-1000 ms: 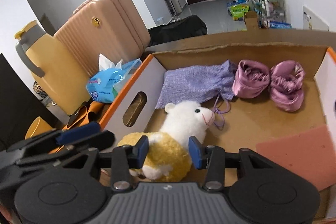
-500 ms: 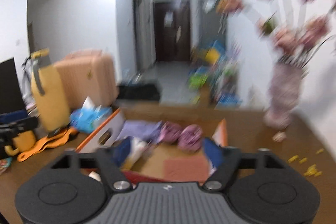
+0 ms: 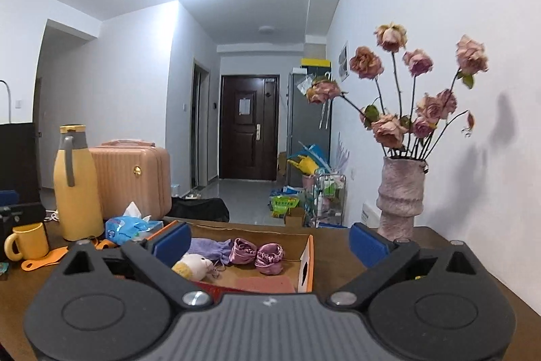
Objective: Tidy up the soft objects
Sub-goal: 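Withdraw both grippers from the box toward the remaining soft items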
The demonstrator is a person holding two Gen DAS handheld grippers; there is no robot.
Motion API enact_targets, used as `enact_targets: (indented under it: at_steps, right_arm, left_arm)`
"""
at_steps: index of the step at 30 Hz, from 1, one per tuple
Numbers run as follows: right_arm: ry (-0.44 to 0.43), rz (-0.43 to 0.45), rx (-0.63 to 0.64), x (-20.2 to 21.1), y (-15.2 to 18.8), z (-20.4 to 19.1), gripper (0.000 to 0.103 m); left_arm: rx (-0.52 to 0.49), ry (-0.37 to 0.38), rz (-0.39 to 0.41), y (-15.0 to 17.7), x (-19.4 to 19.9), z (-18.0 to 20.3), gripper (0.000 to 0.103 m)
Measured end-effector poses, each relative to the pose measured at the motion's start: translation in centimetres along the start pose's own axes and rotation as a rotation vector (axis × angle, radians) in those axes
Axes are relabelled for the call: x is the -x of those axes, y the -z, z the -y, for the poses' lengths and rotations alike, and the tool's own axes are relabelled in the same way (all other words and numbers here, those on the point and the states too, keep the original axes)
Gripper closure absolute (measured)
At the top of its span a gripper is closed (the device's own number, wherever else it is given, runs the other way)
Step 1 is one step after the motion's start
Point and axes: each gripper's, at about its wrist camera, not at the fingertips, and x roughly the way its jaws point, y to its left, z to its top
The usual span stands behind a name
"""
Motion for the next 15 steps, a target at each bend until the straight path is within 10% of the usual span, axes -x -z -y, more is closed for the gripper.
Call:
enact_targets:
  at_steps: [15]
  right_arm:
    - [-0.093, -0.116, 0.026, 10.3, 11.3, -4.0, 0.004]
  left_arm:
    - [0.010, 0.077, -0.126, 8.1, 6.5, 2.4, 0.007]
